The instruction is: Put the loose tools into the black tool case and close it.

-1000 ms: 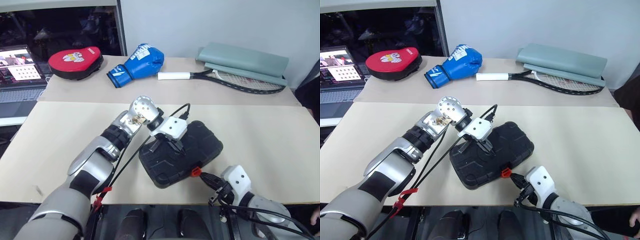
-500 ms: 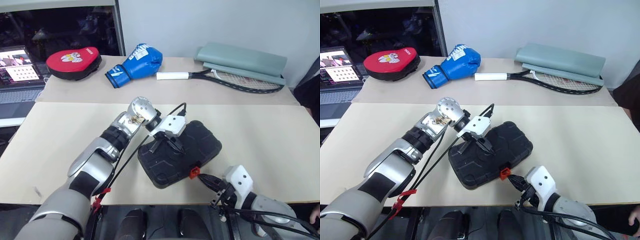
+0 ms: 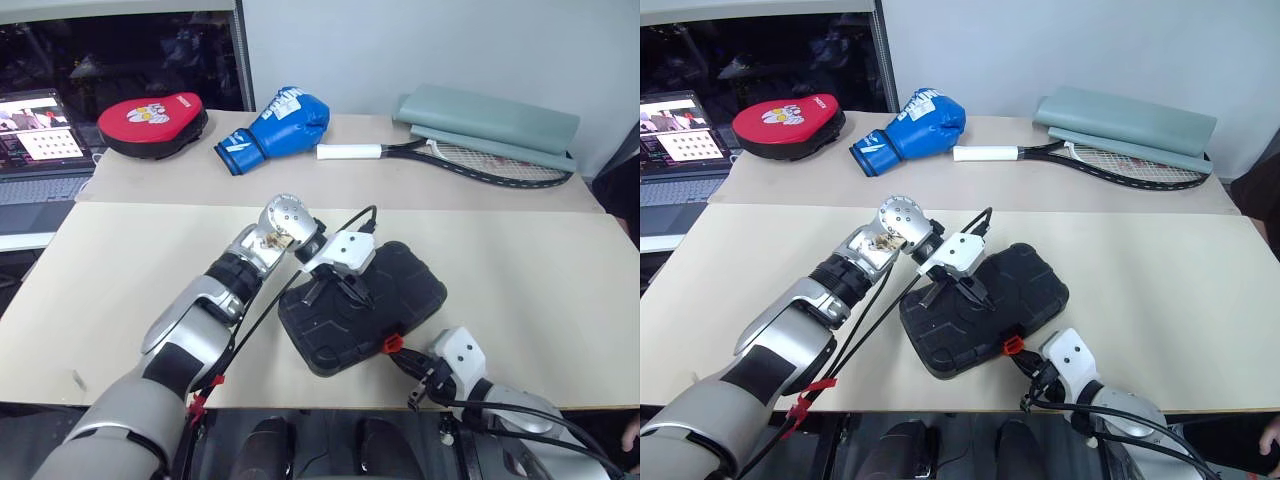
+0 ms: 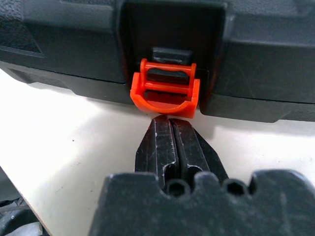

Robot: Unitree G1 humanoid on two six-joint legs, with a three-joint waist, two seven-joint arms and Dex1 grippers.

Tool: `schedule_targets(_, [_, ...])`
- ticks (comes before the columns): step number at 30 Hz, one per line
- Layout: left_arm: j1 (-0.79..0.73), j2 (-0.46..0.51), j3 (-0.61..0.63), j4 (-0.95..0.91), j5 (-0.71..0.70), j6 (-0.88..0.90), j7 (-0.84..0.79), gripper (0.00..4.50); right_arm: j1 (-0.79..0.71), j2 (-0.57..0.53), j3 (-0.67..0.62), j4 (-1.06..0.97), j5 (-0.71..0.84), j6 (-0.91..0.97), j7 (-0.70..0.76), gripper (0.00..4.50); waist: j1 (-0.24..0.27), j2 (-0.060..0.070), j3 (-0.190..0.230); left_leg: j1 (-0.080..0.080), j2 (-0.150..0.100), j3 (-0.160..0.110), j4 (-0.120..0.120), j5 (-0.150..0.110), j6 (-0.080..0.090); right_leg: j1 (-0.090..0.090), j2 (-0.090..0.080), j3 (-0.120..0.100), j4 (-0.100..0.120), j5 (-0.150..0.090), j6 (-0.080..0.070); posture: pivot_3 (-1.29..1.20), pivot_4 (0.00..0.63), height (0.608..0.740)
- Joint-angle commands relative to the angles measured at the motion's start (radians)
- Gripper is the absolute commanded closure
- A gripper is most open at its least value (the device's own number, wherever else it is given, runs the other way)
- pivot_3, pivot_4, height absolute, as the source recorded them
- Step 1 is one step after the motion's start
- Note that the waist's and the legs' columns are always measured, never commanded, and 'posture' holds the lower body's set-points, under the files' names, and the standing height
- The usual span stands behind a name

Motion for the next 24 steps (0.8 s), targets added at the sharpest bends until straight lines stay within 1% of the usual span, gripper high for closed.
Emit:
schedule_targets(1, [0.028, -0.014, -0.061, 0.040, 0.092, -0.022, -0.003, 4.49, -0.051, 0.021, -0.016, -0.049, 0.012, -0.024, -0.025, 4.50, 0.000, 0.000, 0.000, 0.000, 0.000, 0.000, 0.000, 0.000, 0.000, 0.000, 0.000, 0.000, 0.000, 0.000, 0.000, 0.00, 0.150, 0.737])
schedule_targets(8, [0.053, -0.014, -0.087, 0.033, 0.115, -0.054, -0.003, 4.49, -0.072, 0.036, -0.024, -0.069, 0.040, -0.016, -0.017, 4.50, -0.002, 0.000, 0.000, 0.001, 0.000, 0.000, 0.000, 0.000, 0.000, 0.001, 0.000, 0.000, 0.000, 0.000, 0.000, 0.00, 0.150, 0.737])
schedule_targets(13, [0.079, -0.011, -0.110, -0.013, 0.107, -0.044, -0.003, 4.49, -0.141, 0.052, -0.013, -0.031, 0.023, -0.021, -0.026, 4.50, -0.012, 0.000, 0.000, 0.002, 0.001, 0.000, 0.000, 0.000, 0.000, 0.001, 0.001, 0.000, 0.000, 0.001, -0.001, 0.00, 0.150, 0.737])
schedule_targets(24, [0.093, -0.010, -0.104, -0.028, 0.112, -0.030, -0.003, 4.49, -0.148, 0.040, -0.010, -0.026, 0.017, -0.033, -0.009, 4.50, -0.018, 0.000, 0.000, 0.003, 0.001, 0.000, 0.000, 0.000, 0.000, 0.001, 0.001, 0.001, 0.000, 0.002, -0.001, 0.00, 0.150, 0.737])
